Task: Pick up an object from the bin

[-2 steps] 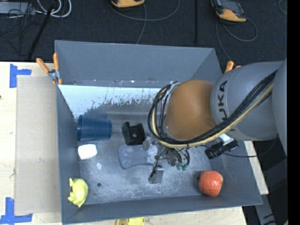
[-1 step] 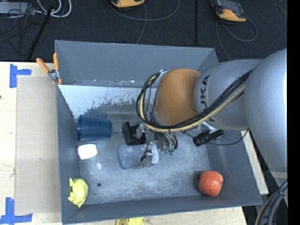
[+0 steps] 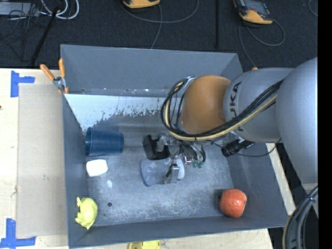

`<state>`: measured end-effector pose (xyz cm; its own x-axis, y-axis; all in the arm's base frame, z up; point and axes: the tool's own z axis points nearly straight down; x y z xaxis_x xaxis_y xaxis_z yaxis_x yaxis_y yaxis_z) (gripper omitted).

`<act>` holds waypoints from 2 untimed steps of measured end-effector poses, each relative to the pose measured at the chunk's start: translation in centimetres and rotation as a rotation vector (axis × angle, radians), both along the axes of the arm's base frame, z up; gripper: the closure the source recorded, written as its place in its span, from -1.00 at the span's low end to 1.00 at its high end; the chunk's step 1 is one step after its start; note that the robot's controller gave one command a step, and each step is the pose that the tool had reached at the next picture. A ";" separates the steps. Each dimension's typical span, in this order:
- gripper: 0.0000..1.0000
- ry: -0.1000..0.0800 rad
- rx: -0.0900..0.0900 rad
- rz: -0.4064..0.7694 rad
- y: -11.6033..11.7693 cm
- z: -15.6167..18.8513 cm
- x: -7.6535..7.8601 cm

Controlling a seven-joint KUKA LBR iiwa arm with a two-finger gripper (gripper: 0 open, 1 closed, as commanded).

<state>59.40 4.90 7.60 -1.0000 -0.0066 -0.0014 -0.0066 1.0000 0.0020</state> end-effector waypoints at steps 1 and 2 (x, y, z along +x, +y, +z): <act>-1.00 0.000 -0.001 -0.019 -2.4 -0.1 0.0; -1.00 0.008 -0.001 -0.045 -2.2 0.2 1.4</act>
Offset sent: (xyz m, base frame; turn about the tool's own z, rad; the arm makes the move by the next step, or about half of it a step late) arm 0.0183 -0.0215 0.0048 0.0517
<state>60.75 2.70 7.85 -0.9992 0.0381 0.0069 0.0381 0.9993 0.0006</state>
